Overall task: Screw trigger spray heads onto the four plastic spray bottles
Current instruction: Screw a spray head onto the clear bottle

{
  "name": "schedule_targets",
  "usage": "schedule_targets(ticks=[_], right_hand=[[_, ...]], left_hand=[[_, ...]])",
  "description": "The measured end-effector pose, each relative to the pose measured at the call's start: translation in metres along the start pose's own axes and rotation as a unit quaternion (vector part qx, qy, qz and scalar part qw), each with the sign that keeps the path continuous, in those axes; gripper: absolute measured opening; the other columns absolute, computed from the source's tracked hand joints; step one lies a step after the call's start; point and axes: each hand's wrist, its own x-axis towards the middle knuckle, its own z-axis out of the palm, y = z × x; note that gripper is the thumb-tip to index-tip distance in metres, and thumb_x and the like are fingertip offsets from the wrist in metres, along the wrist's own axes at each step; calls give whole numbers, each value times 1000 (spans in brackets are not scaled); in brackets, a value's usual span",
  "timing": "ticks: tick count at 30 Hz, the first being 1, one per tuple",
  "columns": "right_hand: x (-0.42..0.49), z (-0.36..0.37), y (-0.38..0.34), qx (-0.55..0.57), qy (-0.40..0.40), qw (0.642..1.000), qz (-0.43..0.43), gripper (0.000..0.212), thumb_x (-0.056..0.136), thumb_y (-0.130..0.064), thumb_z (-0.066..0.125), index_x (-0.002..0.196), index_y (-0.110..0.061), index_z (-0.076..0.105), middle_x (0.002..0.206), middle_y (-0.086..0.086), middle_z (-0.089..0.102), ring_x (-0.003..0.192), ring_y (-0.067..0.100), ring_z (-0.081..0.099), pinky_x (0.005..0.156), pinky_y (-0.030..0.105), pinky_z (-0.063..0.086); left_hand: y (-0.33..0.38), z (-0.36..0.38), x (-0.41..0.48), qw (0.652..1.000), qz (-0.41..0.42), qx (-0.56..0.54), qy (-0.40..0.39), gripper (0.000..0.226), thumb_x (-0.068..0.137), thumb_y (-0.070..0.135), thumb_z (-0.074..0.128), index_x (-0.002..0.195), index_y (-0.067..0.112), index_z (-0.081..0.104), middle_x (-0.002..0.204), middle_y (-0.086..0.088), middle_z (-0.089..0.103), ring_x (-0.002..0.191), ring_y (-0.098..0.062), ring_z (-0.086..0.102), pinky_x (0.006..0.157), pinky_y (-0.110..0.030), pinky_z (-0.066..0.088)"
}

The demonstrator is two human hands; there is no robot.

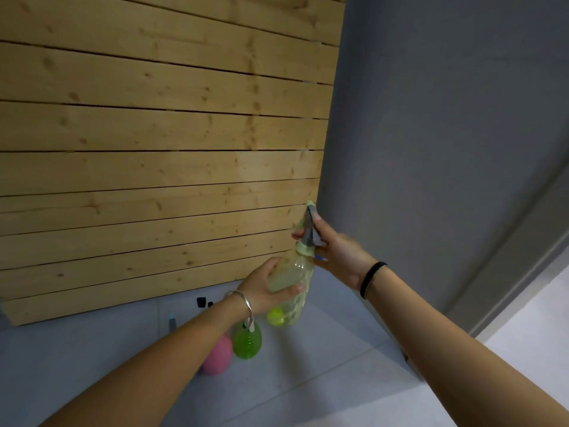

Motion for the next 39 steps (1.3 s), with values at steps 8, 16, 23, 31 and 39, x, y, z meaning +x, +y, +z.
schedule_targets(ticks=[8,16,23,31,39], right_hand=[[65,0,72,-195,23,979,60,58,95,-47,40,111,4,64,123,19,62,118,31,56,108,44,39],[114,-5,171,-255,0,958,131,39,98,-35,38,69,-15,53,104,22,66,99,34,60,98,41,43],[135,-7,210,-263,-25,952,154,39,99,-29,39,64,-16,47,87,11,55,86,21,52,76,30,39],[150,-1,227,-254,-31,953,161,36,99,-30,39,70,-14,54,92,15,58,104,41,59,103,51,42],[156,4,233,-248,-34,955,162,40,99,-31,39,63,-16,50,88,14,56,90,25,53,100,45,43]], left_hand=[[-75,-32,39,982,-172,63,47,59,89,40,57,138,13,38,141,-7,45,125,-20,47,94,-23,38],[-142,-36,61,922,-329,197,-44,81,87,61,42,144,5,29,151,-13,34,134,-28,38,108,-34,32],[-157,-17,69,880,-403,223,-117,84,90,60,34,149,5,15,158,-13,18,141,-29,28,108,-34,30],[-167,-10,72,880,-416,203,-106,74,94,49,40,147,3,19,154,-15,27,135,-29,37,103,-33,35],[-173,-10,69,881,-419,194,-104,77,93,50,41,149,4,16,153,-16,27,135,-31,37,107,-36,35]])
